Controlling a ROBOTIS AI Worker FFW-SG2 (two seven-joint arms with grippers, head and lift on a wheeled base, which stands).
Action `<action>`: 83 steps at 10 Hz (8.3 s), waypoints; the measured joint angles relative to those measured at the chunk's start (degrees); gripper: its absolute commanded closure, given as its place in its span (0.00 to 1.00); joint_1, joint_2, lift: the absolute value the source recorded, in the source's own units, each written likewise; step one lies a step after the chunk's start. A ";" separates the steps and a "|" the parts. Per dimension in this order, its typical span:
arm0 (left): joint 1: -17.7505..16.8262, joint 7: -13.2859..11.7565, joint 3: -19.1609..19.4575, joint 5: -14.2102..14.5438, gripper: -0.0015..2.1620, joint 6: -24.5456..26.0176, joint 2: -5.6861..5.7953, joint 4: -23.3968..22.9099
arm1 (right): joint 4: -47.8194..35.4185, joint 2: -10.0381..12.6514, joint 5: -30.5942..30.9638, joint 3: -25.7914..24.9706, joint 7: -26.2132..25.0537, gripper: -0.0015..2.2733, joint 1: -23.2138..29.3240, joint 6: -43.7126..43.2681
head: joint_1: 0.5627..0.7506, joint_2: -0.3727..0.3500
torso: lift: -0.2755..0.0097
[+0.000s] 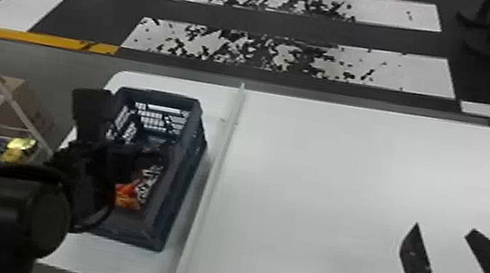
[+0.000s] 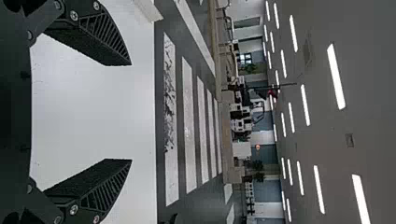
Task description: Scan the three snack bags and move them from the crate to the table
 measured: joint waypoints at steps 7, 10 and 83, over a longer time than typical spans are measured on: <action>-3.84 -1.83 2.21 -0.49 0.09 5.31 2.95 2.80 | 0.78 0.07 -0.08 0.12 0.00 0.07 -1.03 -0.27 | 0.70 0.83 | 0.75; -6.80 -4.37 0.60 -2.50 0.09 18.36 4.18 4.97 | 0.78 -0.14 -0.19 0.89 -0.08 0.07 -1.61 -0.95 | 0.70 0.84 | 0.75; -12.76 -35.55 -42.28 -8.89 0.01 -28.37 -10.89 32.06 | -2.90 -0.42 -4.61 -2.44 -2.02 0.07 -5.39 -1.55 | 0.70 0.03 | 0.75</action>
